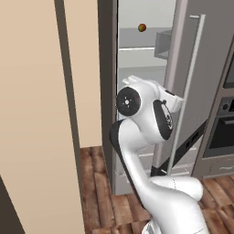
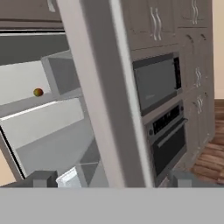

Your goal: Take the lemon wedge from the fridge and place it on the plate with fish on the dining counter.

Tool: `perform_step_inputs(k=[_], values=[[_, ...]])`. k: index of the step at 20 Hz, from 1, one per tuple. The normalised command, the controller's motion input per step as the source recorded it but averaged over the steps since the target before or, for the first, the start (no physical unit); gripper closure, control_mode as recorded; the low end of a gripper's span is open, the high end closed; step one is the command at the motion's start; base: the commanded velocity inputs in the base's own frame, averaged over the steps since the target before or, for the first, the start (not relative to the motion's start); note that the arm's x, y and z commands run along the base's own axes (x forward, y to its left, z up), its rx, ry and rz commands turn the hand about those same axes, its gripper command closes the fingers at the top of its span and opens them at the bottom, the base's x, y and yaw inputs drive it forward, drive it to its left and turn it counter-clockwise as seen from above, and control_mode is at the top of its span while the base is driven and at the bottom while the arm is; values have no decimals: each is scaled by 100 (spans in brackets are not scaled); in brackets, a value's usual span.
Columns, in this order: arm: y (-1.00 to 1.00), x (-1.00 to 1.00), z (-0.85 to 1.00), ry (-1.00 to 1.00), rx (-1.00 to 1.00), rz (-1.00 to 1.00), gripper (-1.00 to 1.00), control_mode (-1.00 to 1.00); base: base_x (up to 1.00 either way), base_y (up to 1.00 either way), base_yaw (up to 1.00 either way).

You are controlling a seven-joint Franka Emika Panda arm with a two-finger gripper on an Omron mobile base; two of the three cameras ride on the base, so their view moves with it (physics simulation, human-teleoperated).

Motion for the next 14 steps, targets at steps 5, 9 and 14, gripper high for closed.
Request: perform_step_inputs(k=[5, 9, 14], values=[[-13, 63, -2, 6, 0, -28, -100, -100, 0, 0, 0], [-5, 67, 0, 6, 0, -6, -100, -100, 0, 0, 0], [-31, 63, 0, 5, 0, 0, -100, -100, 0, 0, 0]])
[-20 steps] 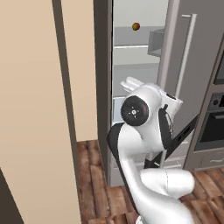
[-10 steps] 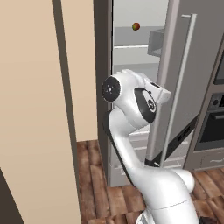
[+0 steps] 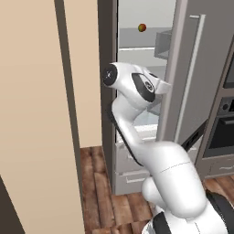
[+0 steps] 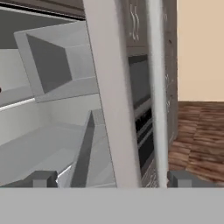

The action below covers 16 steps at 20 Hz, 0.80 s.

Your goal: Take the lemon wedge from the fridge and place it on the plate with fish on the dining counter.

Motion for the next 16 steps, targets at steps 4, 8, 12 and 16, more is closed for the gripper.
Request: perform_step_inputs(k=[4, 8, 12, 16], values=[[-39, 41, 0, 1, 0, 0, -100, -100, 0, 0, 0], [-47, 13, 0, 0, 0, -4, -100, -100, 0, 0, 0], [-32, 21, 0, 0, 0, -10, -100, -100, 0, 0, 0], [-23, 29, 0, 0, 0, -16, -100, -100, 0, 0, 0]])
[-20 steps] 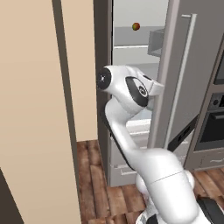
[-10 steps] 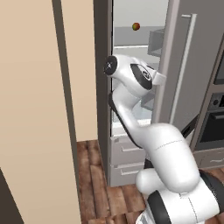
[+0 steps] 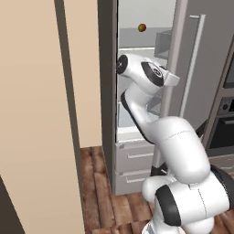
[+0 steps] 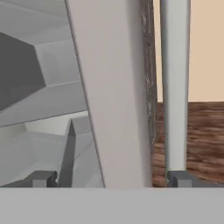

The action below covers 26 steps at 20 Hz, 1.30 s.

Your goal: Take the lemon wedge from the fridge and place it on the plate with fish on the dining counter.

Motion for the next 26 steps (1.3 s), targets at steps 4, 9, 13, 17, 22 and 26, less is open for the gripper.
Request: perform_step_inputs(k=[4, 9, 13, 17, 22, 26], values=[[-20, 30, 0, 0, 0, -18, -100, -100, 0, 0, 0], [-2, 28, 0, 0, 0, -15, -100, -100, 0, 0, 0], [-13, 12, 0, 0, 0, -18, -100, -100, 0, 0, 0], [-49, -32, 0, 2, 1, -26, -100, -100, 0, 0, 0], [-87, -81, 0, 1, 5, -32, -100, -100, 0, 0, 0], [-100, -92, -4, 2, 7, -34, -100, -100, 0, 0, 0]])
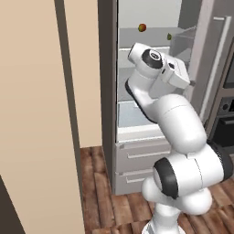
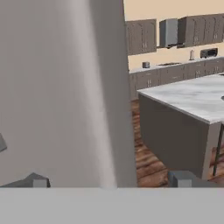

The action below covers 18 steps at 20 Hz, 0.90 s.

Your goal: Take the lemon wedge from the fridge and place it on the plate with fish on the dining counter.

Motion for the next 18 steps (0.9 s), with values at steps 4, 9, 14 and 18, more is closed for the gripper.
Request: perform_step_inputs(k=[4, 9, 14, 18], values=[[-100, -100, -3, 0, 9, -32, -100, -100, 0, 0, 0], [-100, -100, -11, 0, 9, -29, -100, -100, 0, 0, 0], [-65, -39, -2, -4, 3, 3, -100, -100, 0, 0, 0], [18, -26, -2, 0, -2, 3, -100, -100, 0, 0, 0]])
